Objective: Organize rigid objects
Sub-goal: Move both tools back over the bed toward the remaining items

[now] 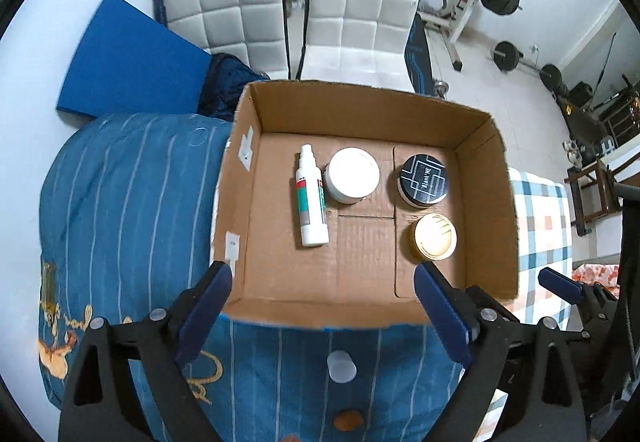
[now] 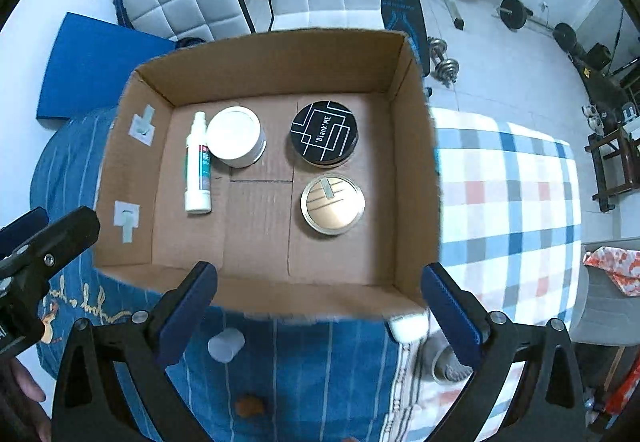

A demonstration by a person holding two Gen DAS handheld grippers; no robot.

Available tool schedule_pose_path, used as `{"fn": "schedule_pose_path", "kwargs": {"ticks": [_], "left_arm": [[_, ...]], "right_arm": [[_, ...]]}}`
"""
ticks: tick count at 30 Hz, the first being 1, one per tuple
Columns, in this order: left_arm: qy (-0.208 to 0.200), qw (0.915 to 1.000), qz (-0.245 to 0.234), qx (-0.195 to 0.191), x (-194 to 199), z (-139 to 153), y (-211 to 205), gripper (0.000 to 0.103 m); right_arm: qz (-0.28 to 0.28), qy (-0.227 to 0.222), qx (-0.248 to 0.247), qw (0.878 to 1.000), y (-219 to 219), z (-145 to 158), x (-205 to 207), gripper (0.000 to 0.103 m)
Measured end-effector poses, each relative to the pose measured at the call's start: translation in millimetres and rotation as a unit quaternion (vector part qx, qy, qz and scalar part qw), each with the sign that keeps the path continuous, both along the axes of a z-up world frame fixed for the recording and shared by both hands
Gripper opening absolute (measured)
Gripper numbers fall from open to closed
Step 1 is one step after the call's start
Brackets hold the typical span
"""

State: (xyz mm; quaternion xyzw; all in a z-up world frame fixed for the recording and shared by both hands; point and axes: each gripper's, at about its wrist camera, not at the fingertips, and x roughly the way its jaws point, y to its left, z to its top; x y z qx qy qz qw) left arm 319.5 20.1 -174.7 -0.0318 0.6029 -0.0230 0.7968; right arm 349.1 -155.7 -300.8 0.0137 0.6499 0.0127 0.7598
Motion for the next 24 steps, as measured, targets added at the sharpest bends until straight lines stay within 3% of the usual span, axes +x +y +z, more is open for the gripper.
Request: {"fn": "schedule_pose_path", "kwargs": {"ticks": [7, 14, 20, 24], "left_arm": [[-0.039, 0.9992, 0.008, 0.003, -43, 31, 0, 0.093], [-0.057, 0.9982, 0.001, 0.019, -80, 48, -5, 0.093], [-0.061, 0.9981, 0.007, 0.009, -99, 56, -5, 0.093], [-0.046, 0.9984, 0.014, 0.03, -110, 37, -5, 0.093]], "right_arm": [[0.013, -0.046, -0.001, 0.999, -5, 45, -35, 0.103], [0.02, -0.082, 0.0, 0.996, -11, 72, -69, 0.103], [0.019, -0.089, 0.015, 0.996, -23, 82, -91, 0.103], [-0.009, -0.063, 0.018, 0.998, -53, 67, -104, 0.103]]}}
